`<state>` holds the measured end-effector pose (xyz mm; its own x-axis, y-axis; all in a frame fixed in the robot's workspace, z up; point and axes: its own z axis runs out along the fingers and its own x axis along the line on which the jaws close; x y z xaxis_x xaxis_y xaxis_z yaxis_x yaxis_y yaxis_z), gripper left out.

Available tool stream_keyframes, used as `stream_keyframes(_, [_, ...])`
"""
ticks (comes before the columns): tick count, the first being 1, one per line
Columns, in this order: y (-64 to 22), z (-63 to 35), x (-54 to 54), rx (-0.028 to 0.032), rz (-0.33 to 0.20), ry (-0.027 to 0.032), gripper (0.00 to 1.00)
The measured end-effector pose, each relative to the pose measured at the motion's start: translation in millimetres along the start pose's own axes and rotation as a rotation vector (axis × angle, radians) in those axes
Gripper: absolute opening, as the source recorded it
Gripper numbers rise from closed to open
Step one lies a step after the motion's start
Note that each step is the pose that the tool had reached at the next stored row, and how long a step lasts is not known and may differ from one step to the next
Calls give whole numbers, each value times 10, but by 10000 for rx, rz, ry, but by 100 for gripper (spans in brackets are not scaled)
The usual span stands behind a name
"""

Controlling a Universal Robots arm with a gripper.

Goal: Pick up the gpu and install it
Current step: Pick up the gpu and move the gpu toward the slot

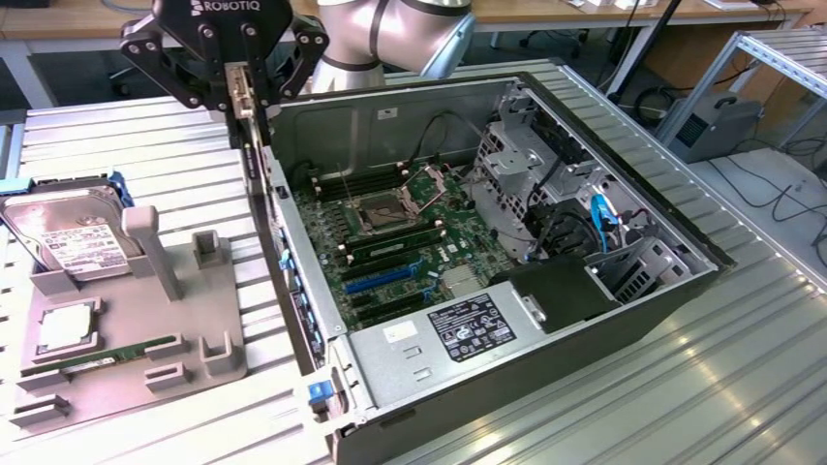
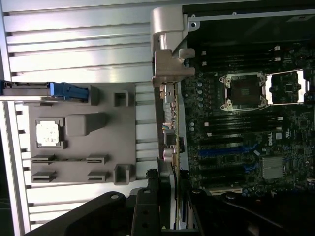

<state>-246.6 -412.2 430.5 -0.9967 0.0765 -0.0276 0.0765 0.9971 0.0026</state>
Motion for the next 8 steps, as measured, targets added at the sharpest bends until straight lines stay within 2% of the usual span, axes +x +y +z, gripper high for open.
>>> stream_keyframes(8, [1, 4, -19, 0, 0, 0, 27])
